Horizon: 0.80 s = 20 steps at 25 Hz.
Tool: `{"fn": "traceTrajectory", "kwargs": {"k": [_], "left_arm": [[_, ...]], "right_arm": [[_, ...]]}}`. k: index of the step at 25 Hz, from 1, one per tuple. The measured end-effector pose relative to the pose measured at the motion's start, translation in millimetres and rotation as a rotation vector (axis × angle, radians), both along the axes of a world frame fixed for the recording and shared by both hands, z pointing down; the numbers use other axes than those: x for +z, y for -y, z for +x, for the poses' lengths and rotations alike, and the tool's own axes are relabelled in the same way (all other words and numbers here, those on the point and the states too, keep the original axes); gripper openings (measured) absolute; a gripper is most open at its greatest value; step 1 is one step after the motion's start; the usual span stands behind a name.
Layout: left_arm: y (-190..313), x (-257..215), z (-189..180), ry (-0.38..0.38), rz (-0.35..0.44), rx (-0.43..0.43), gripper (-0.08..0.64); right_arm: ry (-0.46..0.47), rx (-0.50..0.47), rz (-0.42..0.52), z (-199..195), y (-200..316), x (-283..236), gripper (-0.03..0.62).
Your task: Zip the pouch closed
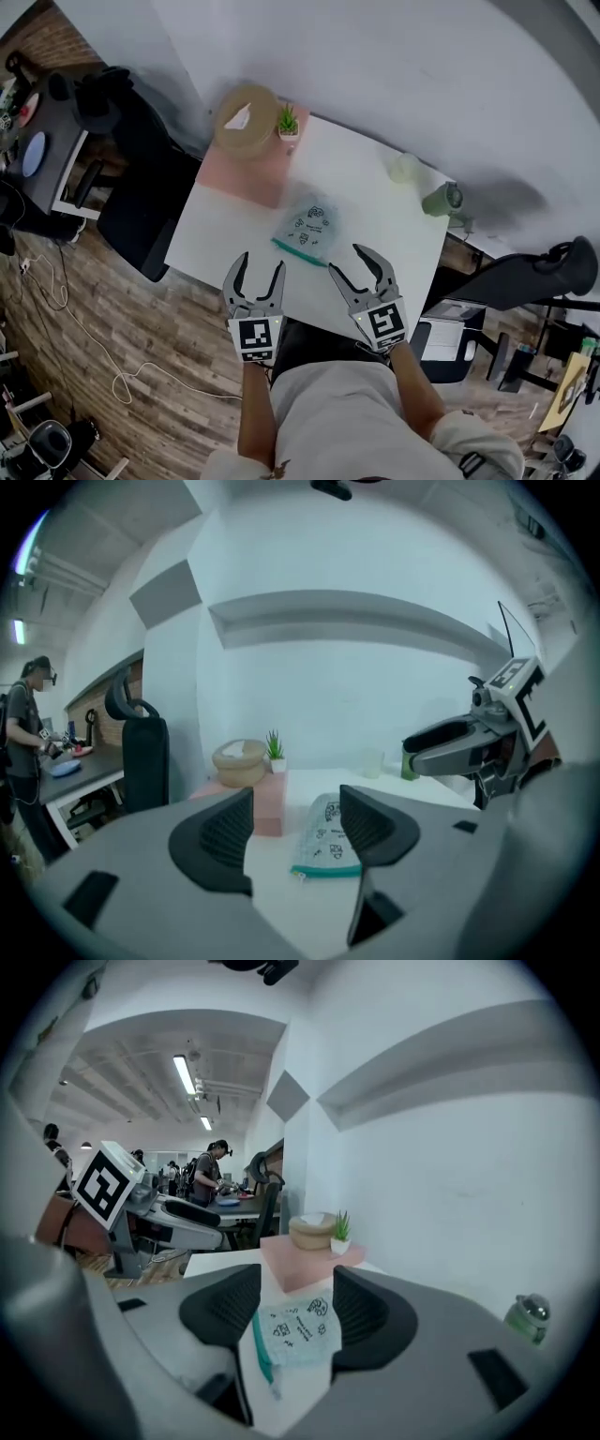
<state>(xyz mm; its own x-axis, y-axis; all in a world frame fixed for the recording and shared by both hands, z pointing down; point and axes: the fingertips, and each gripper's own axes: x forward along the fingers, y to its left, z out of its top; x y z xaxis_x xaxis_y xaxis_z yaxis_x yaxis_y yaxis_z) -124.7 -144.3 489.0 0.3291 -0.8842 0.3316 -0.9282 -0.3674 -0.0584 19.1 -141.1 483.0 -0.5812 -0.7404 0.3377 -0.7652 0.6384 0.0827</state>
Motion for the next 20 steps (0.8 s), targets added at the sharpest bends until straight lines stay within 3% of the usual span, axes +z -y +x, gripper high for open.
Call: {"fn": "traceTrajectory", "kwargs": {"k": [3, 6, 8, 20], "left_arm": [[-9, -36, 1, -0.006, 0.079, -0.03, 0.296], [-20, -63, 4, -0.014, 0.14, -0.055, 0.316], [-28, -73, 9, -0.021, 0.164, -0.067, 0.321], [-57, -96, 31, 0.036, 0.206, -0.068, 0.324]], "right_arm": [[0.042, 0.024, 0.094, 6, -3, -39, 0.244], [0.059, 0.034, 0.191, 10, -6, -72, 0.328], [0.063, 0.029, 0.234, 12, -11, -84, 0.331], [0.098, 0.048, 0.235, 35, -35, -96, 0.333]]}}
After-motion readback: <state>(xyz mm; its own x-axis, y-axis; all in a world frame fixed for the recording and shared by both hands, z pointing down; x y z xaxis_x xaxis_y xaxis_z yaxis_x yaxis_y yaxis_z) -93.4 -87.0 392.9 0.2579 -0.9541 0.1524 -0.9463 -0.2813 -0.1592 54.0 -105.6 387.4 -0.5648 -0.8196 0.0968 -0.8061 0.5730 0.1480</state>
